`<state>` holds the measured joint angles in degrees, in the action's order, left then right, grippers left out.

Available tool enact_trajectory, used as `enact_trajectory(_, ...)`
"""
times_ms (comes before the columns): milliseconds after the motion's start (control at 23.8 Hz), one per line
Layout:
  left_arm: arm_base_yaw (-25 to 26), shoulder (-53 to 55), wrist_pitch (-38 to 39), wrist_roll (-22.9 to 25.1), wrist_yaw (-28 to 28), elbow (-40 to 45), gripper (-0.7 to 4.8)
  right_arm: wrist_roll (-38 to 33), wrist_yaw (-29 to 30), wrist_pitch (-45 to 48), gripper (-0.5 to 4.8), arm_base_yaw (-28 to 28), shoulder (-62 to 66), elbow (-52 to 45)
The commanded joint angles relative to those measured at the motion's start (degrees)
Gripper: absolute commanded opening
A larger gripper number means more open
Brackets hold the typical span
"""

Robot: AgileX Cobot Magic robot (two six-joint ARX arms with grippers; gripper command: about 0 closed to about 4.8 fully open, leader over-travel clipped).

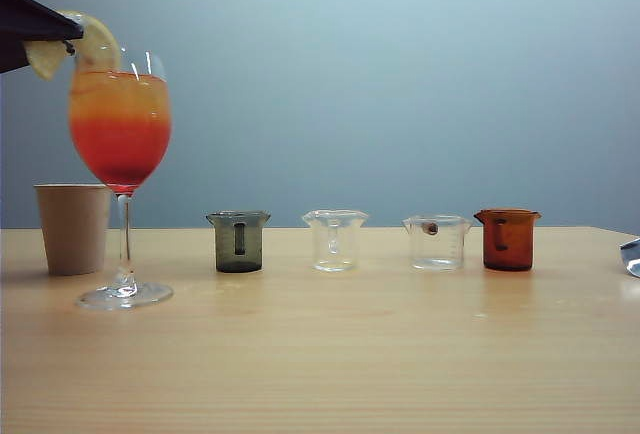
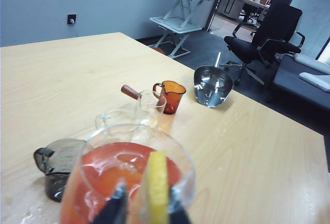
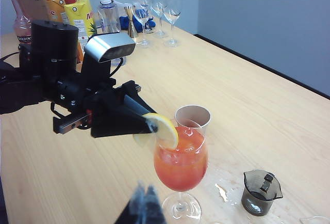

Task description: Pick up the lemon slice from the paper cup on the left and carefully insert it into the rim of the goblet.

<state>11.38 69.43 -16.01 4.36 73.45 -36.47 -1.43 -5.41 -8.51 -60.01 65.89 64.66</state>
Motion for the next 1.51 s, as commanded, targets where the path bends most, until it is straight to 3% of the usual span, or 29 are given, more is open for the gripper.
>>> enact_trajectory(42,0.0,0.2,0.0,-1.6,-0.2,0.1,1.45,0.2,-0.7,0.6,-0.09,0.0,-0.1,0.4)
enact_trajectory(294,0.0,0.1,-1.5,-3.3,0.1,0.0,1.98,0.2,-0.7,0.6,-0.09,0.0,-0.1,0.4)
enact_trajectory(378,0.0,0.1,-4.3,-6.0,0.3,0.0,2.53,0.2,-0.7,0.6,-0.09,0.0,-0.1,0.4)
enact_trajectory(840,0.1,0.1,-26.1,-23.5,0.2,0.0,2.74,0.2,-0.7,0.6,-0.09,-0.1,-0.1,0.4)
enact_trajectory(882,0.1,0.1,-27.9,-25.1,0.2,0.0,2.56,0.2,-0.7,0.6,-0.09,-0.1,-0.1,0.4)
enact_trajectory(924,0.1,0.1,-30.0,-27.6,0.3,0.0,1.82,0.2,-0.8,0.6,-0.09,-0.1,-0.2,0.4)
enact_trajectory(1008,0.1,-0.2,-33.1,-31.2,0.9,0.0,-0.25,0.2,-1.4,0.3,-0.09,-0.1,-0.3,0.4)
enact_trajectory(1092,0.0,-1.1,-36.7,-34.5,-0.1,0.0,-0.06,0.2,-4.2,-1.9,-0.09,-0.1,-1.4,0.4)
enact_trajectory(1260,-2.6,-7.3,-36.7,-36.3,-8.8,0.0,-0.06,0.2,-5.2,-8.9,-0.09,0.8,-5.2,0.3)
enact_trajectory(1386,-8.1,-13.7,-30.4,-35.8,-15.0,0.0,-0.06,0.2,-4.9,-12.0,-0.09,3.7,-9.2,0.2)
enact_trajectory(1512,-11.6,-18.6,-23.5,-31.3,-19.1,0.0,-0.06,0.2,-2.4,-13.2,-0.09,7.3,-11.7,0.2)
